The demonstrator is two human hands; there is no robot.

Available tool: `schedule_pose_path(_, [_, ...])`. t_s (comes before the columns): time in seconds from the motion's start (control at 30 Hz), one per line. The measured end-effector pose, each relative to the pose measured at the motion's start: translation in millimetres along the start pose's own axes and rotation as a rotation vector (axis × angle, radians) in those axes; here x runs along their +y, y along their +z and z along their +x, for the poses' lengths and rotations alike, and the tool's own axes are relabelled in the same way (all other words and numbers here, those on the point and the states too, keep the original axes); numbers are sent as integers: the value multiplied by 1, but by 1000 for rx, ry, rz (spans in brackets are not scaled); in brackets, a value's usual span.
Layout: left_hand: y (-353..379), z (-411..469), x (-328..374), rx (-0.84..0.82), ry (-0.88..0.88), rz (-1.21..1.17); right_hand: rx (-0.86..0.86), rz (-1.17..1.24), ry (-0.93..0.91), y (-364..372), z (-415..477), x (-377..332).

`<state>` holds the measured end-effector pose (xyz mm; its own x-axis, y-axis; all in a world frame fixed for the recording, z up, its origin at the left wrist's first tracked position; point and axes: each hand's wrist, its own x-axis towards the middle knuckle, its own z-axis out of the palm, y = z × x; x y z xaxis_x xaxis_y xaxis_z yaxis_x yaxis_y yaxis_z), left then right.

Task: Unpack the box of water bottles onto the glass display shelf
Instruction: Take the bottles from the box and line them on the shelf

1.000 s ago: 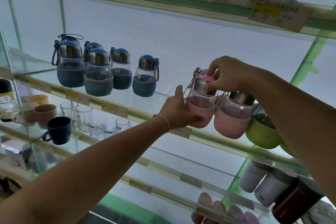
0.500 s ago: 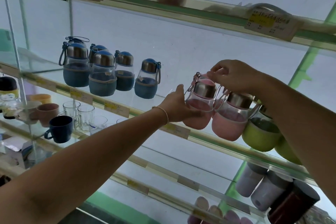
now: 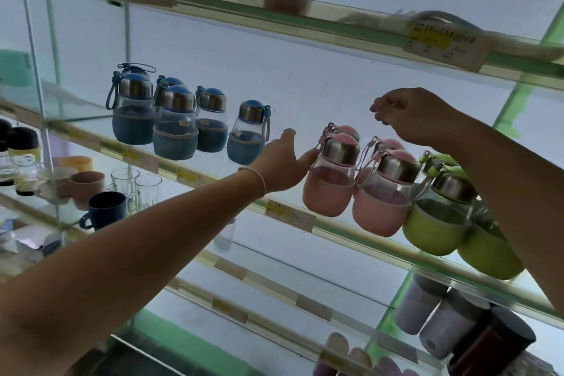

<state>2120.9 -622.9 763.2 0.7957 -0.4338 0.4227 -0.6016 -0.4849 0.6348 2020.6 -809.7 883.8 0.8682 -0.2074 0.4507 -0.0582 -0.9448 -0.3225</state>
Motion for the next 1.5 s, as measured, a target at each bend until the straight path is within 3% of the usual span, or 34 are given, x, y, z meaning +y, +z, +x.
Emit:
schedule_pose_path(0.87, [-77, 69, -128, 42, 21, -55, -105, -146, -56, 118, 99, -135])
schedule_pose_path(1.3, [-79, 101, -144, 9, 166, -121, -111, -279, 22, 172, 153, -162])
schedule_pose_path(1.5, [-69, 110, -151, -39, 121, -124, -104, -386, 7, 177, 159, -166])
